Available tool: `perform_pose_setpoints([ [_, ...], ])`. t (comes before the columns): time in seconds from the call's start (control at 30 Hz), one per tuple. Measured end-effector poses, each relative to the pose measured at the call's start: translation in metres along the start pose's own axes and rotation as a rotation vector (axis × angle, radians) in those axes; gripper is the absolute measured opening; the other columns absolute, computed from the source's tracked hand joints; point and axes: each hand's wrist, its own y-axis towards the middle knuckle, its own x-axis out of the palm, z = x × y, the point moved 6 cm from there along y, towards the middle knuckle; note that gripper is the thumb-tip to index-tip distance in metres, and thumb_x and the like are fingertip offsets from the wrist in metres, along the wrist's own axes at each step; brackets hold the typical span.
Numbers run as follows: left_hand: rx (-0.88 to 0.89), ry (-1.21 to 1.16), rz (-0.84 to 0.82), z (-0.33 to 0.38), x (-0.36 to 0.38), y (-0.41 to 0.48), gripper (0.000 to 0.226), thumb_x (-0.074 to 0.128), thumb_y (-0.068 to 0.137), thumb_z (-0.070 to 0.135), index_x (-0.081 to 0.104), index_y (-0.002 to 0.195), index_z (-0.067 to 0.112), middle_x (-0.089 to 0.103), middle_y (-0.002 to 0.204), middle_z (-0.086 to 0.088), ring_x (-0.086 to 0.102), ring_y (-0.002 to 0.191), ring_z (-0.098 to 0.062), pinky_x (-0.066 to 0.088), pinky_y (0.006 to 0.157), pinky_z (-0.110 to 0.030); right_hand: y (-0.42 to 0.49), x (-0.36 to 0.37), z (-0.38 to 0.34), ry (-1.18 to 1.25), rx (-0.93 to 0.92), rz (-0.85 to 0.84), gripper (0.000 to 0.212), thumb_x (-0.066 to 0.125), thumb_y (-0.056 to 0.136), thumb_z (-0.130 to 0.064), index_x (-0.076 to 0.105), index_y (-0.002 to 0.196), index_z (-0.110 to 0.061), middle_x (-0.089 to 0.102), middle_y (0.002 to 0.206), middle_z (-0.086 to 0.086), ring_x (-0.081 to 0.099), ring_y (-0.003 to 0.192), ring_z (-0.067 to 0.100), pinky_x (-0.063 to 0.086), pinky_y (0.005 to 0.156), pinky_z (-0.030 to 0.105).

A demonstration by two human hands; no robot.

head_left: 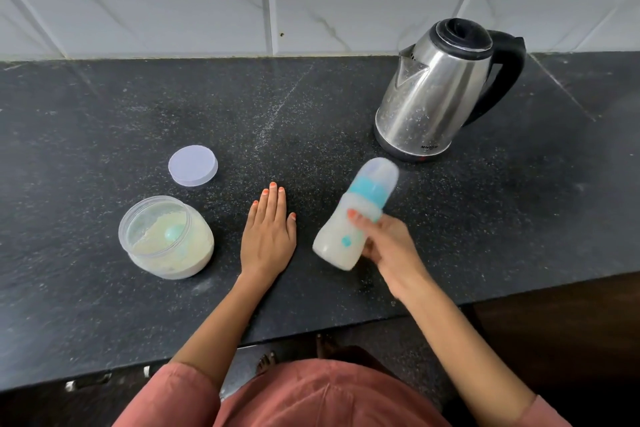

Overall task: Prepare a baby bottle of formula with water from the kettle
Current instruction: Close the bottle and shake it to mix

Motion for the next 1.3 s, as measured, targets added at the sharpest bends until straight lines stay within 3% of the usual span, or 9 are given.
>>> perform_pose_setpoints([
  [0.1, 0.006, -0.009, 0.001, 0.001, 0.000, 0.000, 0.053, 0.024, 0.101, 0.029, 0.010, 0.147, 0.007, 0.008, 0.157, -0.010, 0.007, 0.145, -0.021, 0.001, 0.116, -0.032, 0.010, -0.010, -0.009, 0.273, -0.043, 0.159, 0.014, 0.065, 0.076, -0.022, 0.065, 0.090, -0.017, 0.074, 0.080, -0.006, 0.069, 0.077, 0.006, 0.058, 0.067, 0.024],
  [0.3, 0.002, -0.034, 0.001, 0.001, -0.001, 0.001, 0.053, 0.028, 0.100, 0.027, 0.014, 0.146, 0.005, 0.011, 0.156, -0.012, 0.010, 0.145, -0.023, 0.004, 0.116, -0.034, -0.015, 0.005, 0.017, -0.215, 0.077, -0.087, 0.025, 0.074, 0.055, -0.028, 0.071, 0.078, -0.019, 0.074, 0.082, -0.001, 0.070, 0.079, 0.011, 0.058, 0.067, 0.024],
  [0.5, 0.004, -0.035, 0.009, 0.002, -0.001, 0.000, 0.053, 0.026, 0.100, 0.029, 0.013, 0.147, 0.006, 0.010, 0.156, -0.010, 0.009, 0.145, -0.022, 0.003, 0.116, -0.033, 0.005, -0.014, -0.009, 0.227, -0.061, 0.176, 0.012, 0.065, 0.076, -0.021, 0.064, 0.088, -0.017, 0.074, 0.076, -0.008, 0.069, 0.075, 0.005, 0.057, 0.063, 0.022],
  [0.7, 0.002, -0.018, 0.006, 0.001, -0.001, 0.001, 0.053, 0.025, 0.100, 0.029, 0.012, 0.147, 0.007, 0.009, 0.157, -0.010, 0.008, 0.145, -0.021, 0.001, 0.116, -0.032, -0.014, 0.004, 0.010, -0.252, -0.002, -0.066, 0.031, 0.074, 0.052, -0.031, 0.070, 0.080, -0.021, 0.074, 0.089, 0.000, 0.069, 0.083, 0.011, 0.057, 0.073, 0.026],
  [0.8, 0.000, -0.011, 0.005, 0.001, -0.001, 0.001, 0.053, 0.023, 0.101, 0.030, 0.011, 0.147, 0.007, 0.008, 0.157, -0.009, 0.007, 0.145, -0.021, 0.000, 0.116, -0.031, -0.002, -0.007, -0.005, 0.054, -0.048, 0.075, 0.021, 0.070, 0.067, -0.024, 0.067, 0.087, -0.017, 0.074, 0.084, -0.004, 0.069, 0.078, 0.007, 0.055, 0.062, 0.021],
  [0.9, 0.001, -0.010, 0.005, 0.001, 0.000, 0.001, 0.053, 0.022, 0.101, 0.031, 0.010, 0.147, 0.008, 0.007, 0.157, -0.009, 0.005, 0.145, -0.020, -0.001, 0.116, -0.030, 0.006, -0.013, -0.012, 0.203, -0.110, 0.215, 0.009, 0.063, 0.081, -0.019, 0.064, 0.090, -0.020, 0.072, 0.082, -0.010, 0.068, 0.078, 0.004, 0.055, 0.064, 0.020],
  [1.07, 0.002, -0.008, 0.000, 0.001, 0.000, 0.000, 0.054, 0.023, 0.101, 0.030, 0.010, 0.147, 0.007, 0.007, 0.157, -0.009, 0.006, 0.145, -0.021, -0.001, 0.116, -0.031, -0.017, 0.007, 0.020, -0.201, 0.001, -0.013, 0.013, 0.073, 0.067, -0.011, 0.071, 0.075, -0.021, 0.073, 0.080, -0.004, 0.069, 0.074, 0.007, 0.057, 0.067, 0.021],
  [1.23, 0.002, -0.001, 0.003, 0.001, 0.000, 0.000, 0.053, 0.021, 0.101, 0.030, 0.009, 0.147, 0.008, 0.006, 0.157, -0.008, 0.005, 0.145, -0.020, -0.001, 0.116, -0.031, 0.003, -0.006, -0.005, 0.216, -0.076, 0.126, 0.020, 0.066, 0.070, -0.023, 0.065, 0.089, -0.017, 0.074, 0.078, -0.009, 0.069, 0.076, 0.004, 0.056, 0.063, 0.021],
  [1.3, 0.002, -0.003, -0.003, 0.001, 0.000, 0.000, 0.053, 0.021, 0.101, 0.030, 0.009, 0.147, 0.008, 0.006, 0.157, -0.009, 0.005, 0.145, -0.020, -0.001, 0.116, -0.031, 0.006, -0.007, -0.008, 0.232, -0.105, 0.132, 0.019, 0.065, 0.072, -0.024, 0.064, 0.090, -0.019, 0.074, 0.078, -0.010, 0.069, 0.077, 0.004, 0.056, 0.063, 0.021],
])
